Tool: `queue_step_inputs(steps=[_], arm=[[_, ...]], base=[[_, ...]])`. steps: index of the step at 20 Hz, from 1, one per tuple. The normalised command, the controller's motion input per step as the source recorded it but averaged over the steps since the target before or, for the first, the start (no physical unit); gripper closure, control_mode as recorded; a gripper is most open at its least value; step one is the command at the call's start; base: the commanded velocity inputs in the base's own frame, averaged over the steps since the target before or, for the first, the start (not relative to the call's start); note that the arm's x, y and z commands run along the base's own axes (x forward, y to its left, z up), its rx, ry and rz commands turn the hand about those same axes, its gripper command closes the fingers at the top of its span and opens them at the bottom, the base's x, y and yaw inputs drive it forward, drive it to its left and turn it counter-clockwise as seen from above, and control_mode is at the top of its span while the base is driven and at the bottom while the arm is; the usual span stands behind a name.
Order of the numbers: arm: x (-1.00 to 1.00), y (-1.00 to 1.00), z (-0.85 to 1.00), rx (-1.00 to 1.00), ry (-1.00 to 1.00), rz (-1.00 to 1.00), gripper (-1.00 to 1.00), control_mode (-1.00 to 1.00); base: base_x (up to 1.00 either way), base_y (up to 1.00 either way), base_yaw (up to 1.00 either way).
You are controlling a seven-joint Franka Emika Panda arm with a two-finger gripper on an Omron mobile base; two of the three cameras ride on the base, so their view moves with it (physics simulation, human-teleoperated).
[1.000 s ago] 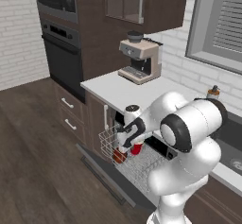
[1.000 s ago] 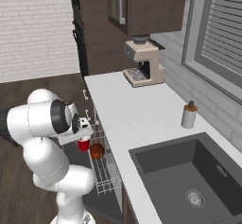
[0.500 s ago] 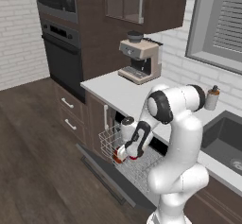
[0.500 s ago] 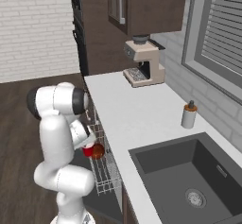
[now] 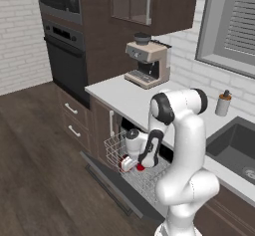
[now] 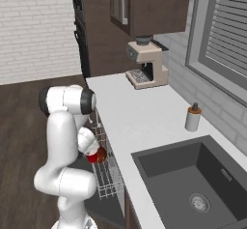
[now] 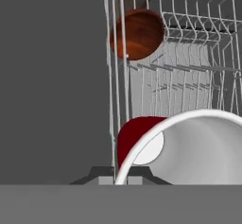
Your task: Pick up the cup and bowl from the counter, place them in the dishwasher, and close the dishwasher door.
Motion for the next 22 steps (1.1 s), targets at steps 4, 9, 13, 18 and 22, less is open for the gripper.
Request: queue_step_inputs(steps=[4, 9, 13, 18, 22], arm=[[0.25, -0.02, -0.03, 0.0, 0.0, -0.03, 1.0, -1.0], [0.41, -0.05, -0.19, 0.0, 0.0, -0.05, 1.0, -1.0], [0.43, 0.0, -0.31, -0.03, 0.0, -0.04, 1.0, -1.0], [0.44, 0.0, -0.5, -0.03, 0.0, -0.02, 1.0, -1.0], [0.39, 0.0, -0.59, 0.0, 0.0, 0.0, 1.0, -1.0]], base=[[0.0, 0.0, 0.0], [0.0, 0.0, 0.0], [0.0, 0.0, 0.0], [0.0, 0.0, 0.0], [0.0, 0.0, 0.0]])
